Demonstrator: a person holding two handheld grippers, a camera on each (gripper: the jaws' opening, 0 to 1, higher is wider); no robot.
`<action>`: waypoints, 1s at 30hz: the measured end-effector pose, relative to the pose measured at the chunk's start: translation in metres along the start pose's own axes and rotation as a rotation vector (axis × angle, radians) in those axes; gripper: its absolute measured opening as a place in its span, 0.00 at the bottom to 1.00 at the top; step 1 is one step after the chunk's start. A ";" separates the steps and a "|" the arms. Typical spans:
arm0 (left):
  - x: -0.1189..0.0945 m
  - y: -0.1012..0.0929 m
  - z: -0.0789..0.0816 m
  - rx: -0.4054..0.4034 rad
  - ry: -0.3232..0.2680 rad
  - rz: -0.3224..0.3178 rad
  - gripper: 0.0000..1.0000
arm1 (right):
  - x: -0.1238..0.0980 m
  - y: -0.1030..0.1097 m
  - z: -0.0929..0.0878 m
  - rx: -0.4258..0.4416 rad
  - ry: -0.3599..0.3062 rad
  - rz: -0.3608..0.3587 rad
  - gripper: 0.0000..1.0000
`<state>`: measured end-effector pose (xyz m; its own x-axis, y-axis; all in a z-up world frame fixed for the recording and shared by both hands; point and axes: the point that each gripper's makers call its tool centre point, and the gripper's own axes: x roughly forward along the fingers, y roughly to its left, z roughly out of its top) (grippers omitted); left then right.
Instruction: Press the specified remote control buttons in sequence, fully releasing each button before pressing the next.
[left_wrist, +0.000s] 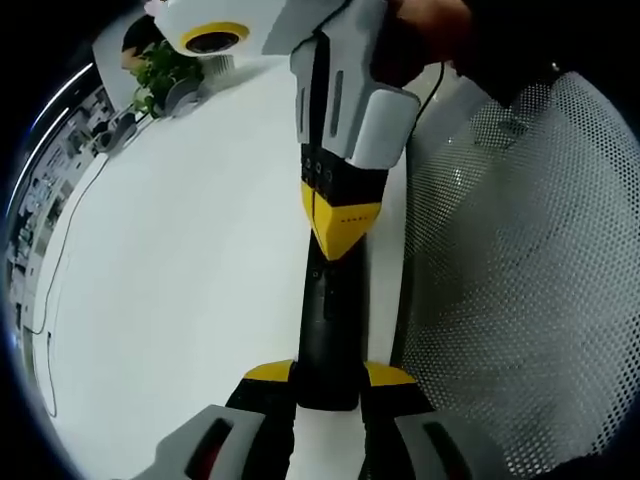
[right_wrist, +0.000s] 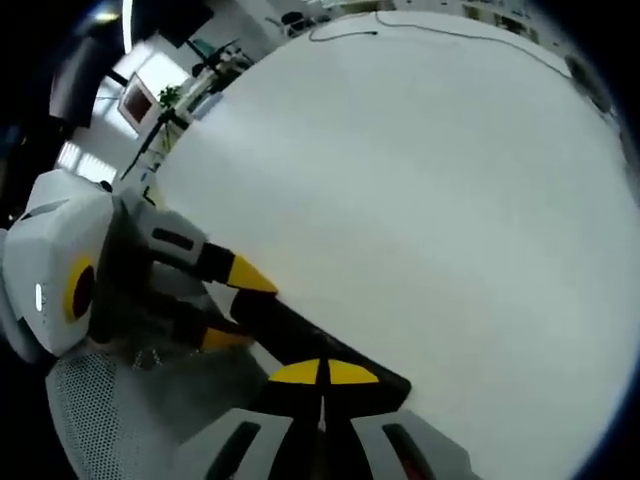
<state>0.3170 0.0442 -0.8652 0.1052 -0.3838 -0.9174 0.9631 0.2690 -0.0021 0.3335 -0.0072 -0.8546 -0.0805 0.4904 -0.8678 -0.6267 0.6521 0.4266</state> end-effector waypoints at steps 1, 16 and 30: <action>0.000 0.000 0.000 0.001 0.000 0.000 0.25 | 0.000 0.000 -0.001 0.003 0.004 0.007 0.00; 0.000 0.000 0.000 -0.005 -0.002 0.002 0.25 | -0.004 -0.001 -0.016 0.042 0.083 0.026 0.00; 0.000 0.000 0.000 0.002 0.002 0.000 0.25 | -0.002 -0.001 -0.018 0.013 0.099 -0.007 0.00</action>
<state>0.3172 0.0437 -0.8654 0.1045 -0.3816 -0.9184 0.9638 0.2668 -0.0011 0.3199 -0.0193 -0.8576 -0.1530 0.4269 -0.8913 -0.6172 0.6631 0.4236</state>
